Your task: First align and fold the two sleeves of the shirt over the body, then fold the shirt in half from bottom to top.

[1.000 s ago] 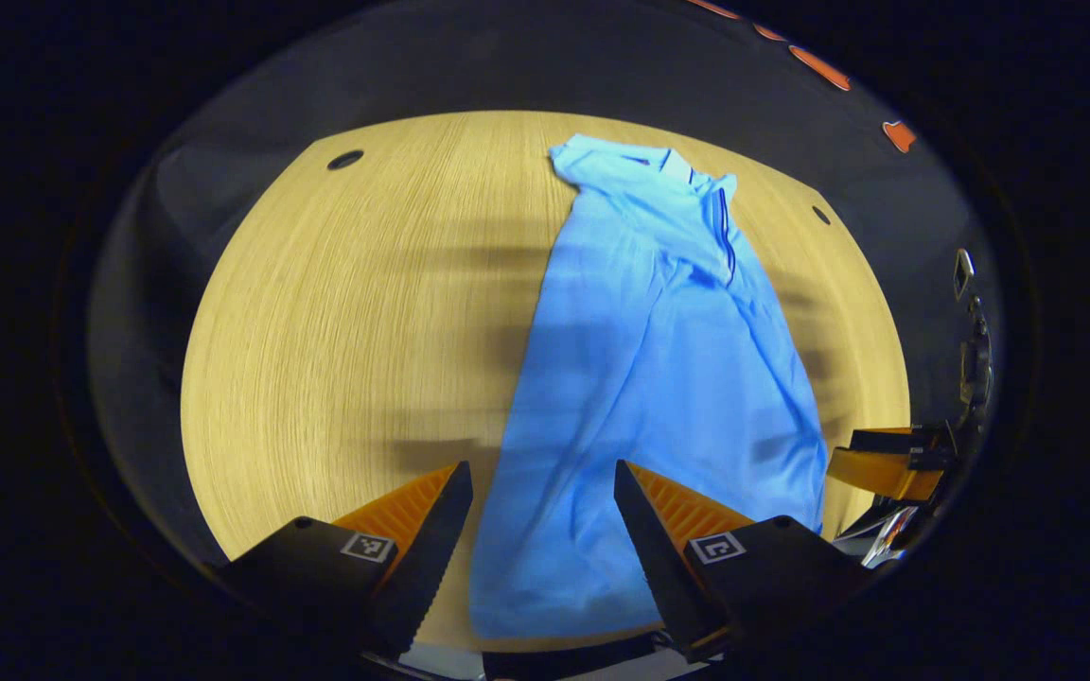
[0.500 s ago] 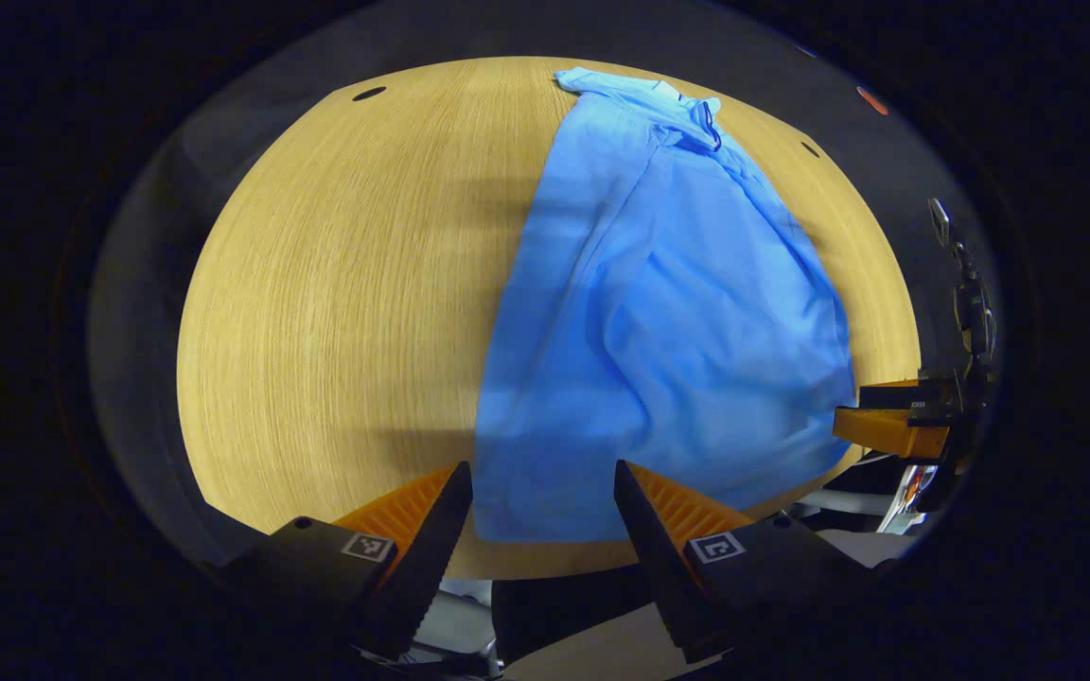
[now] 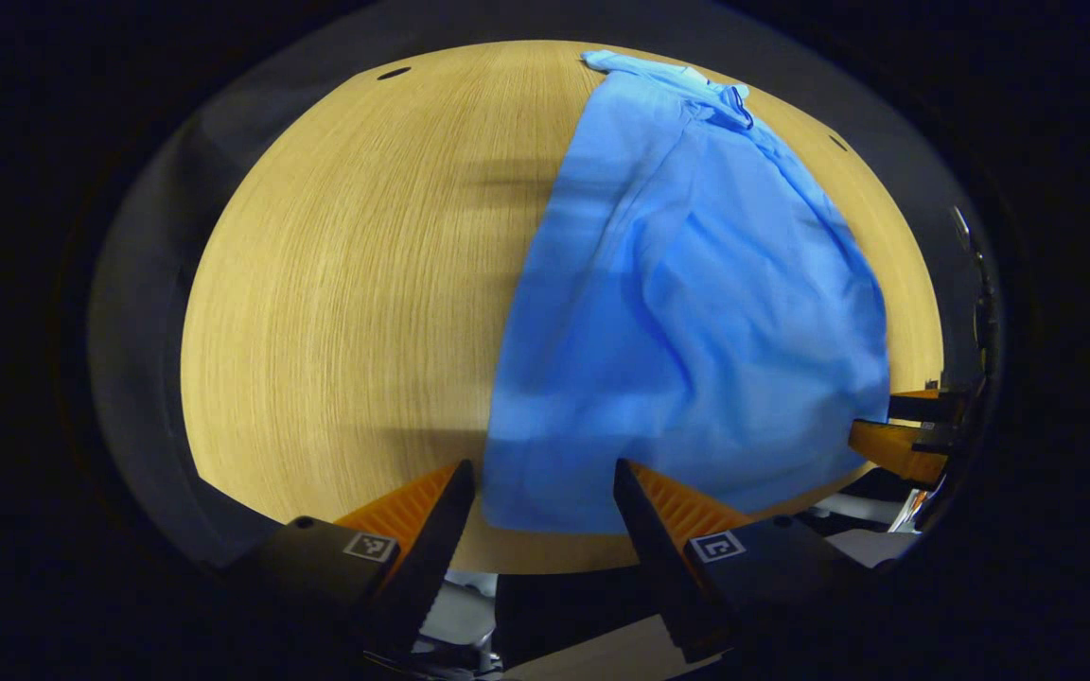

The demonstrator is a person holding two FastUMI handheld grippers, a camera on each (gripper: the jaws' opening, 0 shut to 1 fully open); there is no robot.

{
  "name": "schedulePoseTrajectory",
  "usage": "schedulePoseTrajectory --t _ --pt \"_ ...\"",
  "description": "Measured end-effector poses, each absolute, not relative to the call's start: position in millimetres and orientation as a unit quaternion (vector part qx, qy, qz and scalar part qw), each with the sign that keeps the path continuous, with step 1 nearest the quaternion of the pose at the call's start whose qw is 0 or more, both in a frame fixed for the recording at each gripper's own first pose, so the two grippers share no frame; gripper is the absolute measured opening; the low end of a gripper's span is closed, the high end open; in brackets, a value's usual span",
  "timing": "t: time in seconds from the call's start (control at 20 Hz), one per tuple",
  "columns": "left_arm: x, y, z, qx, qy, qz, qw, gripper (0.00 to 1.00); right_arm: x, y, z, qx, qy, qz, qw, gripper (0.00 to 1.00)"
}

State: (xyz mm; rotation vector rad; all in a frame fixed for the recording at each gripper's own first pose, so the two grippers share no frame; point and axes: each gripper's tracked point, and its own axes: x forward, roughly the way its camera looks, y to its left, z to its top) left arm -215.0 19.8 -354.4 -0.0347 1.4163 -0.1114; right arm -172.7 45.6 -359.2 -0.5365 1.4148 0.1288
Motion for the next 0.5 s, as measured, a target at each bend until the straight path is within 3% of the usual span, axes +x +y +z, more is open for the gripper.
schedulePoseTrajectory --t 0.2,0.25,0.35,0.4,0.45,0.5 --pt "-215.1 17.0 -354.2 -0.011 0.654 -0.054 0.755 0.97 -175.6 46.0 -362.1 -0.270 0.632 0.057 0.724 0.96" --pt "-216.8 16.3 -355.7 -0.011 0.654 -0.054 0.755 0.93 -177.1 46.0 -361.9 -0.268 0.635 0.054 0.723 0.95" --pt "-215.2 12.5 -354.5 -0.005 0.651 -0.063 0.756 0.82 -177.9 45.4 -362.0 -0.270 0.640 0.052 0.718 0.80" --pt "-213.1 10.2 -354.3 -0.002 0.649 -0.069 0.757 0.80 -177.0 45.1 -360.9 -0.274 0.640 0.054 0.716 0.61" --pt "-215.3 9.0 -353.1 0.001 0.648 -0.078 0.758 0.61 -175.2 42.5 -360.4 -0.275 0.639 0.053 0.717 0.57" --pt "-213.9 4.5 -353.1 -0.005 0.643 -0.084 0.761 0.43 -174.2 45.1 -358.9 -0.268 0.639 0.054 0.719 0.32"
